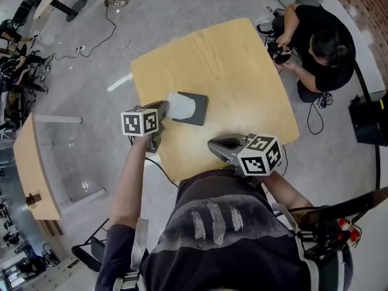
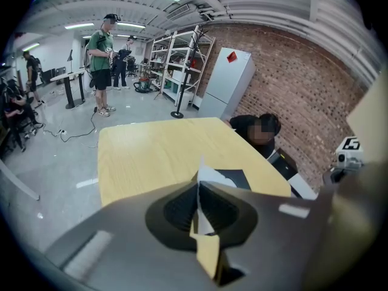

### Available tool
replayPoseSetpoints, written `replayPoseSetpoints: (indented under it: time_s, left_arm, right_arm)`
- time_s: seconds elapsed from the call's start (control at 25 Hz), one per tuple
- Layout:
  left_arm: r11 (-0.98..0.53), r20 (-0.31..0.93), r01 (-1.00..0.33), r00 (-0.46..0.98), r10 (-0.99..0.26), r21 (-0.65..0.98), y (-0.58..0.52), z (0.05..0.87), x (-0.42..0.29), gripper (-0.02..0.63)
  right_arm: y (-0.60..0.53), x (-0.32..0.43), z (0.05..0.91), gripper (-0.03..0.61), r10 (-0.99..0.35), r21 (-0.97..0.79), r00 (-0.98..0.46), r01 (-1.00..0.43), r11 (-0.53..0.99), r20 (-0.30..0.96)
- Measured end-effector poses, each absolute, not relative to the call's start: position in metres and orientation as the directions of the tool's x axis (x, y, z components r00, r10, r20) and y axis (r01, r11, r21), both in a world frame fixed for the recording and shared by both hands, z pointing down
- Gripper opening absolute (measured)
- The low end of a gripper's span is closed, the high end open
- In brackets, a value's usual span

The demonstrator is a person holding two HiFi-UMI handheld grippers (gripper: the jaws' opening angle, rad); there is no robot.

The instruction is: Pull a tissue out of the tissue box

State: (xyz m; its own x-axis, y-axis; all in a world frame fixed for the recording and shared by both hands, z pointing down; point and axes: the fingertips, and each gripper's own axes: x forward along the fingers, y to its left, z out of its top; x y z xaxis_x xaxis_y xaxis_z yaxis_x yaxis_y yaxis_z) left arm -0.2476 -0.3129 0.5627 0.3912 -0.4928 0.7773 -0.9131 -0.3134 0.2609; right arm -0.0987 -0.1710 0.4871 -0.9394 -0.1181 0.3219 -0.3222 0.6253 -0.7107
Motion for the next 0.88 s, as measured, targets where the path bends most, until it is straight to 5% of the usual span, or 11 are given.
replayPoseSetpoints:
  time_s: [0.88]
  left_arm:
    - [-0.287, 0.765, -0.927, 0.362, -0.532, 0.24, -0.318, 0.552, -0.268, 0.008]
  right_arm:
    - [-0.172, -0.102, 0.485, -0.003, -0.107, -0.707, -0.938, -0.32, 0.631, 0.329]
